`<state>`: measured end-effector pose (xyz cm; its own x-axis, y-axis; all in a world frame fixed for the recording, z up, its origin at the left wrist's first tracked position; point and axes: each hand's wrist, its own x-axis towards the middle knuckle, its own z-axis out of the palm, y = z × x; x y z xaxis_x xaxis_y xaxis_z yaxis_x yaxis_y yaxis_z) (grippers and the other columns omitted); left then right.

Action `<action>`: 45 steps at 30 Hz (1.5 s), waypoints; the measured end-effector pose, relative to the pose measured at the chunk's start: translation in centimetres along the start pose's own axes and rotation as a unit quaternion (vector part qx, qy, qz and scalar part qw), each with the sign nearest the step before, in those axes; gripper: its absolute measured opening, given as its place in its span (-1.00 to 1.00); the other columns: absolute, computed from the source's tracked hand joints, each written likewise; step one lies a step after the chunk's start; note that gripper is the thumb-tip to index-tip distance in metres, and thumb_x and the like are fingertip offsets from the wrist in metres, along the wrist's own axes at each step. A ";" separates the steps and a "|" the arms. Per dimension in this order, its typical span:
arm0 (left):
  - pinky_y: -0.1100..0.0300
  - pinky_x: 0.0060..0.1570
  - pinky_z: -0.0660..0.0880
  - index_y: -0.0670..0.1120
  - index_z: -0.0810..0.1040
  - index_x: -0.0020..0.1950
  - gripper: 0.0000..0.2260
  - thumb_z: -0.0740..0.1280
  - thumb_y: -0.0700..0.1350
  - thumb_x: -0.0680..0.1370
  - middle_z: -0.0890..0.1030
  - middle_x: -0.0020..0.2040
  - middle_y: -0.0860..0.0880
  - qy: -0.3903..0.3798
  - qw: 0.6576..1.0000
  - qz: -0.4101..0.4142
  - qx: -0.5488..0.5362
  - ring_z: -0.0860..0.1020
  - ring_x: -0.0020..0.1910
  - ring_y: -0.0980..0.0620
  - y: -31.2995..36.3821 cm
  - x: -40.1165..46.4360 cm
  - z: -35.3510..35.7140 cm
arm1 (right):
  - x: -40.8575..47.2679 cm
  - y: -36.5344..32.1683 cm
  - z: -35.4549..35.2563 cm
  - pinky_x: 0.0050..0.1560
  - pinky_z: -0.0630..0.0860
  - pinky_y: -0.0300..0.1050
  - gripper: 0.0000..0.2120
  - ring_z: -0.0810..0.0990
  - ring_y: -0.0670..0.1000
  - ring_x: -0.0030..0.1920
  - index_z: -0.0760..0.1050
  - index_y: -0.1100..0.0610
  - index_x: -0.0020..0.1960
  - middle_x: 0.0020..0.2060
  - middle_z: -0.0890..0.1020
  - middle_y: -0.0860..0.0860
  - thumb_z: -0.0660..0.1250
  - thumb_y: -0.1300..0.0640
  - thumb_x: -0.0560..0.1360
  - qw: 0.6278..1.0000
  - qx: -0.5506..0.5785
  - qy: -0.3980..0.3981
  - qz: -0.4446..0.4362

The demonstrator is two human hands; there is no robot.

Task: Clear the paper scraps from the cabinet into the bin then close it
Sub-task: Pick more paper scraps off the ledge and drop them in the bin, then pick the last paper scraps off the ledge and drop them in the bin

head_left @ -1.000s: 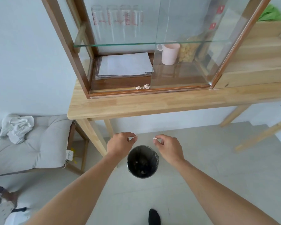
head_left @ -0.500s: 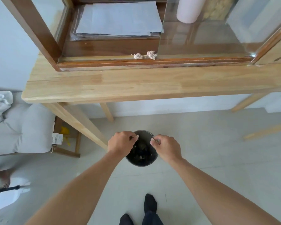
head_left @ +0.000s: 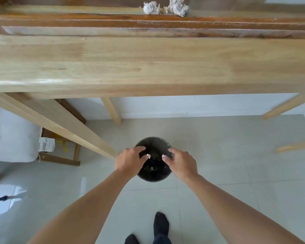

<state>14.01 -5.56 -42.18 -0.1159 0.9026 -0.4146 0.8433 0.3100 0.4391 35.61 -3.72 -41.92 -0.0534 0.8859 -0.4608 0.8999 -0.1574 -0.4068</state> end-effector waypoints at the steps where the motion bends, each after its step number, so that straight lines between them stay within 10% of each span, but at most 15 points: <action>1: 0.04 -0.04 0.59 0.21 0.56 0.41 -0.62 0.34 0.18 0.59 0.70 -0.01 0.07 0.002 1.000 0.002 -0.001 0.64 0.02 -0.06 0.0 -0.2 -0.3 | -0.2 0.0 -0.4 0.19 0.60 0.04 -0.53 0.69 0.13 0.18 0.56 -0.10 0.44 0.11 0.77 -0.03 0.34 -0.24 0.59 1.000 0.001 0.002 0.002; 21: 0.16 -0.14 0.61 0.16 0.53 0.47 -0.52 0.40 0.19 0.56 0.59 -0.39 0.19 0.134 0.978 0.148 -0.062 0.57 -0.33 0.21 7.7 -11.6 -20.0 | -12.8 -9.8 -16.7 -0.23 0.41 -0.21 -0.51 0.57 -0.22 -0.26 0.57 -0.11 0.39 -0.32 0.61 -0.17 0.31 -0.34 0.57 0.977 0.077 0.162 -0.117; 45: 0.11 -0.08 0.55 0.11 0.59 0.43 -0.55 0.46 0.17 0.55 0.59 -0.35 0.15 0.234 0.948 0.191 -0.106 0.62 -0.17 0.04 15.3 -11.4 -33.8 | -11.7 -20.2 -30.7 -0.11 0.51 -0.03 -0.57 0.67 0.06 -0.05 0.59 -0.13 0.43 -0.33 0.57 -0.16 0.35 -0.24 0.61 0.946 0.095 0.250 -0.182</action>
<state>10.48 -1.03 -3.81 -0.0853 0.9795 0.1828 0.7522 -0.0570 0.6564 31.33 2.52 -4.14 -0.0899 0.9848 0.1484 0.7644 0.1638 -0.6236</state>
